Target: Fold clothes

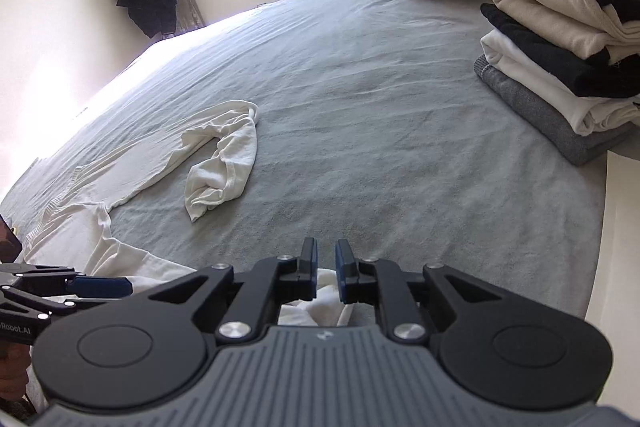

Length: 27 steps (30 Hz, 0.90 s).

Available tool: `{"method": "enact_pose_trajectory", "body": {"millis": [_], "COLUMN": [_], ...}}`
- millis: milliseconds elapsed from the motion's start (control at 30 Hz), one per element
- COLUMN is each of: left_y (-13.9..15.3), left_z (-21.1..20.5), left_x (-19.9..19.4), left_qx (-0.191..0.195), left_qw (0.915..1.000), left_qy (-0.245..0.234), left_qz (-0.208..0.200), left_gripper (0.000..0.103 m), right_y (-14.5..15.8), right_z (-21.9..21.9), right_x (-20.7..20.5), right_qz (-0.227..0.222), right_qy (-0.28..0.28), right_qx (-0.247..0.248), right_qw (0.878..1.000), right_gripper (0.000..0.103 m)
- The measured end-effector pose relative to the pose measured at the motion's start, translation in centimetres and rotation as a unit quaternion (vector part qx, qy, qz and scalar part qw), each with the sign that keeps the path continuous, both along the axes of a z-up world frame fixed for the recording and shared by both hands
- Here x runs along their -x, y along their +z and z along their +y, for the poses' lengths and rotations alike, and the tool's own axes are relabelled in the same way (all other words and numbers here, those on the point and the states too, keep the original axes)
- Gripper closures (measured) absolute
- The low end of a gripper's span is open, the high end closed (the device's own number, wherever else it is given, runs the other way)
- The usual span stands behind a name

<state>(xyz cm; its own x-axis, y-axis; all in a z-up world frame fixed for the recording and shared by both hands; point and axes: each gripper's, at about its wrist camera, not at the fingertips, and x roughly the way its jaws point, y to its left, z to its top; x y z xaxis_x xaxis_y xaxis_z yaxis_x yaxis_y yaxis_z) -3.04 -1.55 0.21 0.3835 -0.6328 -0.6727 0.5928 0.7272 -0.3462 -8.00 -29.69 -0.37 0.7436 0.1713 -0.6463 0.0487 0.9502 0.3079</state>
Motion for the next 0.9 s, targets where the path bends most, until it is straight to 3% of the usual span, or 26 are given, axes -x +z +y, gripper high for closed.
{"method": "enact_pose_trajectory", "body": {"millis": [233, 300, 333, 533, 600, 667, 700, 767, 900], "left_y": [-0.8, -1.2, -1.3, -1.9, -2.0, -2.1, -2.0, -1.9, -1.2], "left_z": [-4.7, -5.9, -6.5, -8.0, -8.2, -8.1, -8.0, -7.8, -7.2], "left_x": [2.5, 3.1, 3.2, 3.0, 2.8, 2.8, 2.8, 2.7, 3.0], "left_qx": [-0.035, -0.049, -0.057, -0.078, -0.076, -0.075, -0.077, -0.077, -0.055], "left_qw": [0.9962, 0.9942, 0.9932, 0.9900, 0.9903, 0.9900, 0.9896, 0.9891, 0.9887], "left_qy": [-0.064, -0.072, -0.073, -0.069, -0.065, -0.063, -0.063, -0.063, -0.091], "left_qz": [-0.047, -0.062, -0.070, -0.095, -0.097, -0.101, -0.104, -0.109, -0.105], "left_gripper": [0.044, 0.044, 0.044, 0.052, 0.060, 0.078, 0.083, 0.096, 0.101], "right_y": [-1.6, -1.8, -2.0, -2.4, -2.7, -2.9, -3.0, -2.8, -1.8], "right_z": [-2.1, -2.3, -2.4, -1.6, -1.2, -0.9, -0.9, -1.8, -4.5], "right_x": [1.0, 1.4, 1.6, 2.5, 2.4, 2.2, 2.1, 1.8, 1.6], "right_qz": [0.047, 0.053, 0.055, 0.048, 0.046, 0.047, 0.049, 0.047, 0.024], "right_qy": [0.001, 0.006, 0.009, 0.043, 0.059, 0.076, 0.083, 0.076, 0.015], "right_qx": [-0.046, -0.055, -0.059, -0.037, -0.030, -0.020, -0.015, -0.024, -0.036], "right_qw": [0.998, 0.997, 0.997, 0.997, 0.997, 0.996, 0.995, 0.996, 0.999], "right_gripper": [0.084, 0.076, 0.067, 0.065, 0.068, 0.094, 0.097, 0.099, 0.099]}}
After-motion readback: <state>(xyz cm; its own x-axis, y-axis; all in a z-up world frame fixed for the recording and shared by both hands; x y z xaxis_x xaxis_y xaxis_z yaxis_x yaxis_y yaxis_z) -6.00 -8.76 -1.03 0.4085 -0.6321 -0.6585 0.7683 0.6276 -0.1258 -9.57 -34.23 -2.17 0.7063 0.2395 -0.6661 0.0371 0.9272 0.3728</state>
